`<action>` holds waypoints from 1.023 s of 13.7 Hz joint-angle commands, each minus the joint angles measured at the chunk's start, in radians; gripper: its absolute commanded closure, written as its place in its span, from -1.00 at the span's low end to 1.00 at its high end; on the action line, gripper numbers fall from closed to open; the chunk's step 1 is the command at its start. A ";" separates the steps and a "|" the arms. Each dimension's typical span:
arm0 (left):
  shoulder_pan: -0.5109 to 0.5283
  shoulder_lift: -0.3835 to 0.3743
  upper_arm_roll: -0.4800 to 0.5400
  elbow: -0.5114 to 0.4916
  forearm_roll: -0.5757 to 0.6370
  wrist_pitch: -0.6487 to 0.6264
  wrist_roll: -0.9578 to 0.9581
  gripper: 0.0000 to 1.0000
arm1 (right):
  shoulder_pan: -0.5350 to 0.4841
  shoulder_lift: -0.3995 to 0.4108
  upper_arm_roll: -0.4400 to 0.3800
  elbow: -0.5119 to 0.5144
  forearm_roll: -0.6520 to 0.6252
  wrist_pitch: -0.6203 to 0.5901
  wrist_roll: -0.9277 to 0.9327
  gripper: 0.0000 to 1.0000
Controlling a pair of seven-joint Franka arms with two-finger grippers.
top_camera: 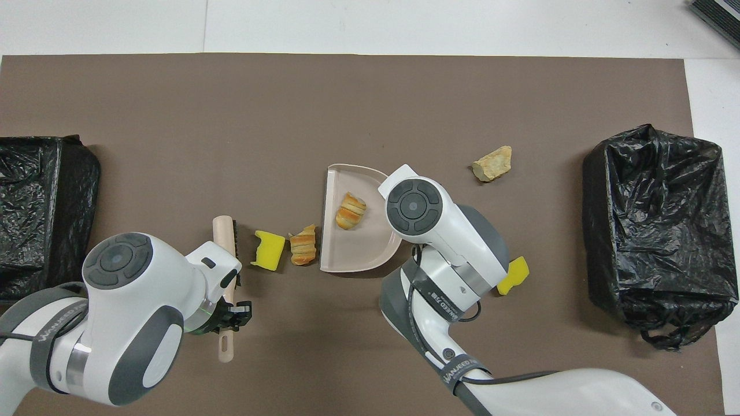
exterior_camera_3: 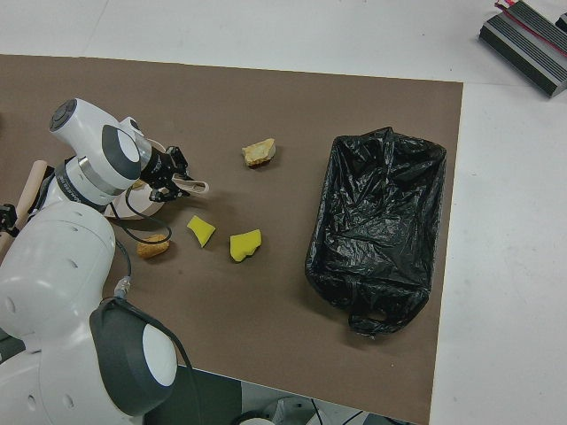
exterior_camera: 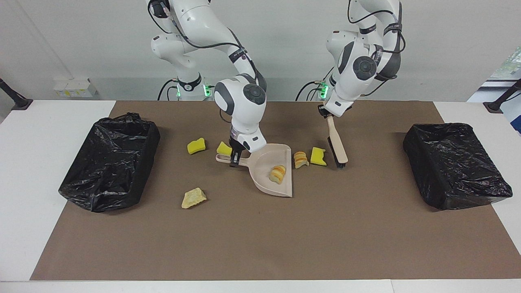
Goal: Sweep and dump trash in bin
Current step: 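Sweep more debris into the dustpan with the left gripper's brush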
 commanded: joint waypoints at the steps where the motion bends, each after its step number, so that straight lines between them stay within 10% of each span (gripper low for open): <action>1: 0.001 -0.023 -0.015 -0.061 0.018 0.092 -0.049 1.00 | -0.009 -0.029 0.012 -0.046 0.020 0.037 0.034 1.00; 8: -0.135 0.225 -0.021 0.093 -0.051 0.287 -0.230 1.00 | 0.003 -0.032 0.013 -0.032 0.018 -0.030 0.015 1.00; 14: -0.223 0.265 -0.021 0.195 -0.161 0.279 -0.232 1.00 | 0.023 -0.040 0.016 -0.003 -0.008 -0.176 -0.017 1.00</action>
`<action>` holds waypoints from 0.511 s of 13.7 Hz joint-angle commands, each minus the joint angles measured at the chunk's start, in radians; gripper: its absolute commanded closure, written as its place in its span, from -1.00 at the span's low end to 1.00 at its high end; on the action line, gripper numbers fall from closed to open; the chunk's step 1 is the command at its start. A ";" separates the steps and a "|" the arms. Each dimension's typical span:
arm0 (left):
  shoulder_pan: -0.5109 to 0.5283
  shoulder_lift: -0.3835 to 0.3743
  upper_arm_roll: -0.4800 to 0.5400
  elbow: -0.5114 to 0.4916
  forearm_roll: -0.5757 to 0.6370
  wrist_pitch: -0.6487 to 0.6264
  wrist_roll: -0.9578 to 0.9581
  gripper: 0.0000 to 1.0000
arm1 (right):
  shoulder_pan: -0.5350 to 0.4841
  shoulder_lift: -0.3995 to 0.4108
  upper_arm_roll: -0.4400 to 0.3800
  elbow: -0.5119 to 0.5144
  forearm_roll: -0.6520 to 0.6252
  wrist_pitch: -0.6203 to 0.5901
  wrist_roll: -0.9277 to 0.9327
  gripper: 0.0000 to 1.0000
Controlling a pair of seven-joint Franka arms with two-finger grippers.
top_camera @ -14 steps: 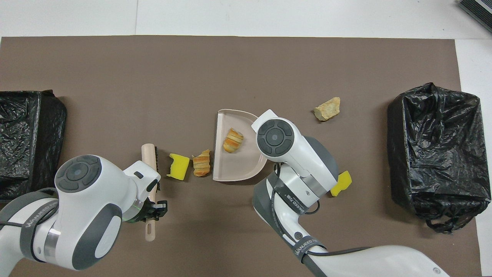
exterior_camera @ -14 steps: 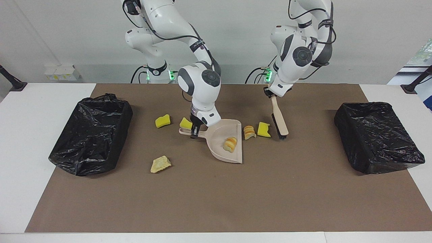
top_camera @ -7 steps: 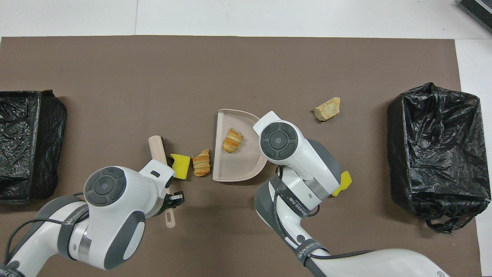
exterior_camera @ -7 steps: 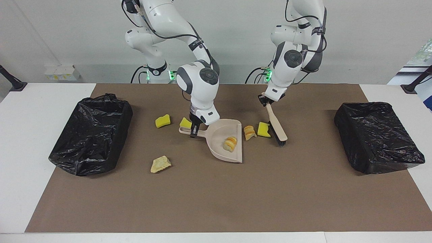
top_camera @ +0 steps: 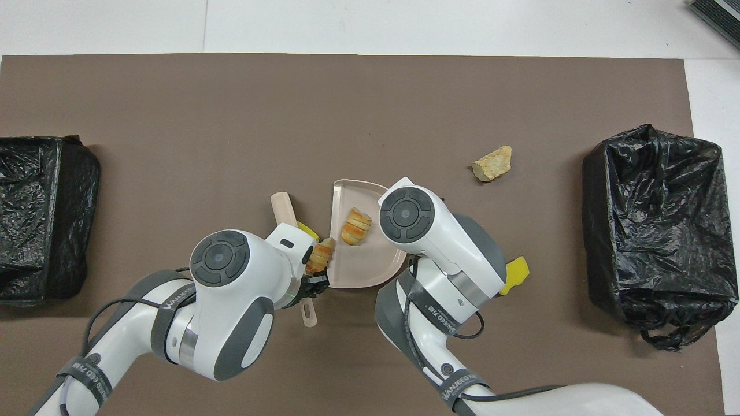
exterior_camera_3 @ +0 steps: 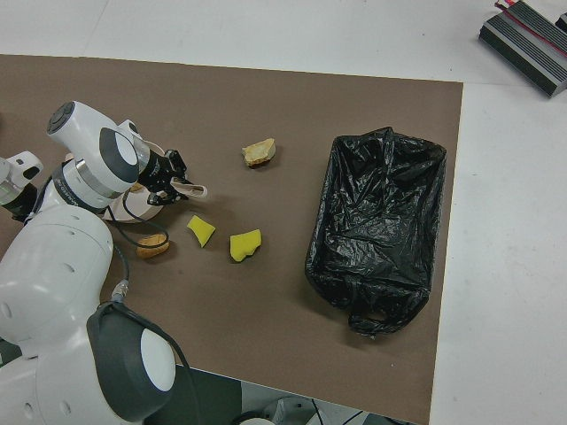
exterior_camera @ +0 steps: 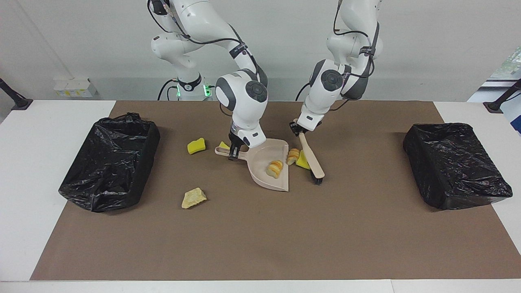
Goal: Sweep and dump trash in bin
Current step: 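Sweep more debris into the dustpan with the left gripper's brush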
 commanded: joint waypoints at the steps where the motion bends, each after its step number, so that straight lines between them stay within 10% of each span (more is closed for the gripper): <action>1: -0.049 0.045 0.011 0.070 -0.040 -0.011 -0.007 1.00 | 0.009 -0.021 0.007 0.004 -0.012 -0.070 -0.025 1.00; 7: -0.117 0.045 0.006 0.087 -0.052 -0.002 -0.044 1.00 | 0.016 -0.039 0.007 -0.004 -0.026 -0.133 -0.039 1.00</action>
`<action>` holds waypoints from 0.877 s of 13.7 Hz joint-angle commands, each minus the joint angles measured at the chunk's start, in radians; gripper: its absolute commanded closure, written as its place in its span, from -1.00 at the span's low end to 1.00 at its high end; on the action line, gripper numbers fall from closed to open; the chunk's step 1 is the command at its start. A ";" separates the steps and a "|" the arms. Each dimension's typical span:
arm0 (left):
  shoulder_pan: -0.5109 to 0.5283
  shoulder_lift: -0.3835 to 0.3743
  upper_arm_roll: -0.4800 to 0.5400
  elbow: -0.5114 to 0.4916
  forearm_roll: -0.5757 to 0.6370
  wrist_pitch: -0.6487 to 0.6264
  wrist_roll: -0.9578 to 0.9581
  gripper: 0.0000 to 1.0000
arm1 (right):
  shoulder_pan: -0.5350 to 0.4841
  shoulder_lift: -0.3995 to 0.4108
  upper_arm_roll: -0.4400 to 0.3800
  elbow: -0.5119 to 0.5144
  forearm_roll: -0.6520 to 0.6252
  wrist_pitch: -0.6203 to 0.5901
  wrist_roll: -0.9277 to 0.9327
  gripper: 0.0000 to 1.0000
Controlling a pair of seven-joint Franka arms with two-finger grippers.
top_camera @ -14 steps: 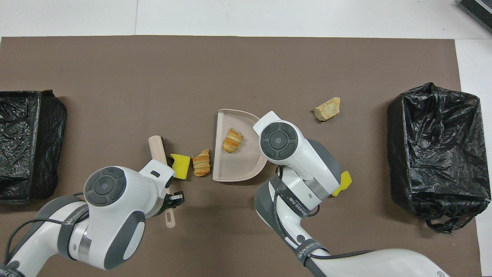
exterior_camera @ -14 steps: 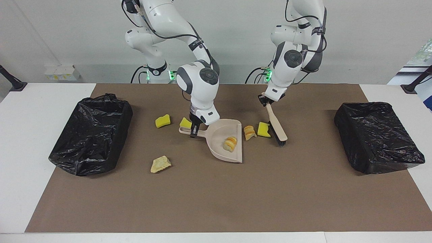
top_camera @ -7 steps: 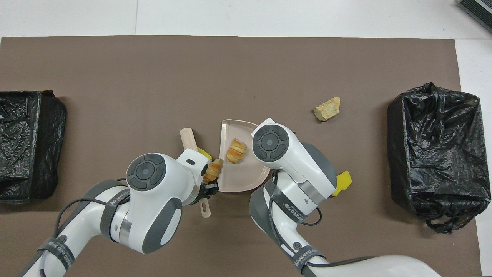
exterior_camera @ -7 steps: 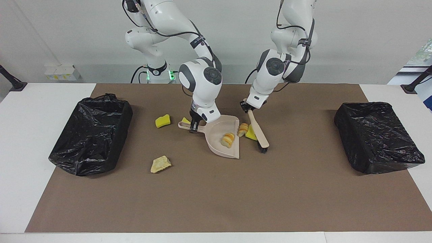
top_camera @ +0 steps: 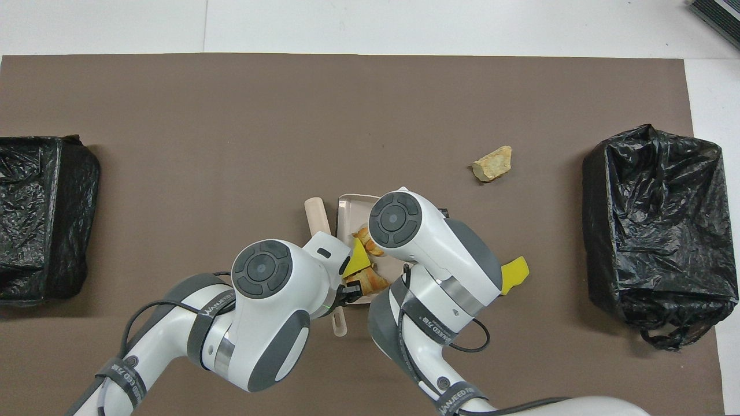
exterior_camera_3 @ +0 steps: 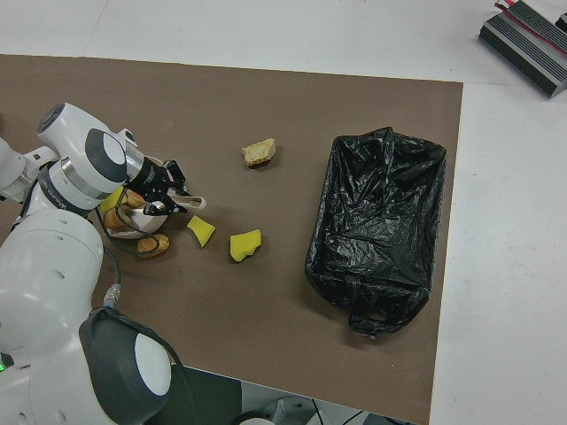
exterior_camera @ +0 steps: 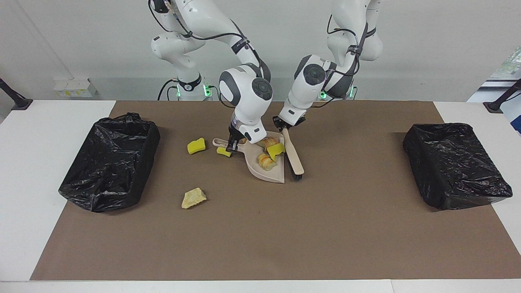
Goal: Sweep and dump trash in bin
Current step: 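Sweep more debris into the dustpan with the left gripper's brush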
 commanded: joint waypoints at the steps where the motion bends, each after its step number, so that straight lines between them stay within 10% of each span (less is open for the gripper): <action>1: -0.022 0.012 0.012 0.034 -0.022 -0.006 -0.009 1.00 | -0.008 -0.017 0.006 -0.015 -0.014 -0.009 -0.017 1.00; 12: 0.056 -0.135 0.027 0.037 0.119 -0.218 0.063 1.00 | -0.074 -0.059 0.006 -0.044 0.012 0.097 -0.017 1.00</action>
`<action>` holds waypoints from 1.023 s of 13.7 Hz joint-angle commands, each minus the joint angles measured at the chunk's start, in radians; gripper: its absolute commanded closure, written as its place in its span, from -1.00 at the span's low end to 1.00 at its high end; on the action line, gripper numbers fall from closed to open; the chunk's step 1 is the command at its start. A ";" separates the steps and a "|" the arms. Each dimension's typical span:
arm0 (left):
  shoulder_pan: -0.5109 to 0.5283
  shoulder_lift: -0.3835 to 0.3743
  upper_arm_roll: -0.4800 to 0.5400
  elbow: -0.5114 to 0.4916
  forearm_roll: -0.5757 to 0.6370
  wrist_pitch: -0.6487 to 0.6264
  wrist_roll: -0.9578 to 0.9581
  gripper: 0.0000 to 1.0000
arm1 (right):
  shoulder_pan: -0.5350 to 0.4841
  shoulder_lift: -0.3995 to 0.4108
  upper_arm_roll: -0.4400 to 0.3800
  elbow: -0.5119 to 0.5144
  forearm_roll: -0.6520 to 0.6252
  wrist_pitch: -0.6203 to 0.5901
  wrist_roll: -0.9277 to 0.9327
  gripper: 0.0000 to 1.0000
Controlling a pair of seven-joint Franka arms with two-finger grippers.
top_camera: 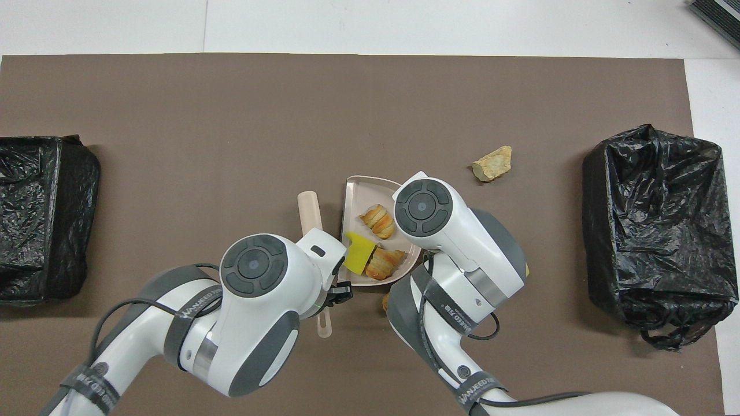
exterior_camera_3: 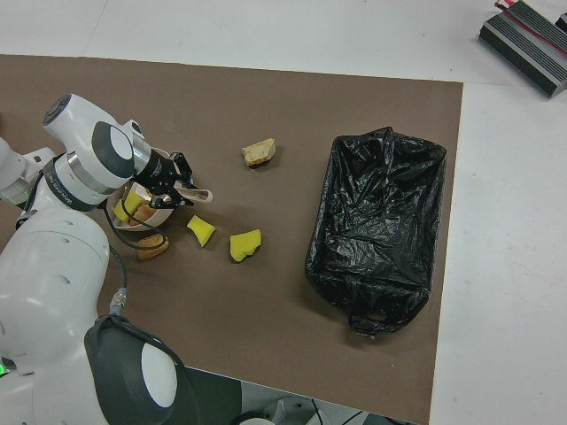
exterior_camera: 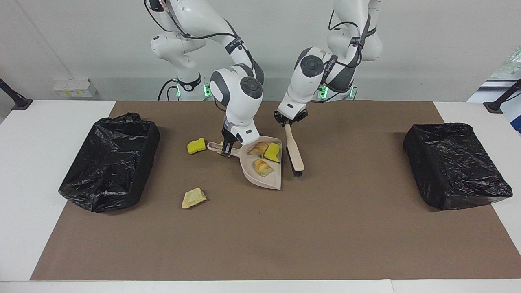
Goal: Sweep and dump trash in bin
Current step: 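Carry the dustpan with the right gripper to the nearer black bag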
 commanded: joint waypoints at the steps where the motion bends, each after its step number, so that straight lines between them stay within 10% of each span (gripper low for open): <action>1: 0.037 -0.085 0.002 -0.007 0.032 -0.094 0.034 1.00 | -0.022 -0.044 0.008 -0.034 0.021 0.022 -0.019 1.00; 14: -0.237 -0.258 -0.014 -0.243 0.031 -0.086 -0.145 1.00 | -0.355 -0.203 -0.004 0.006 0.058 -0.137 -0.485 1.00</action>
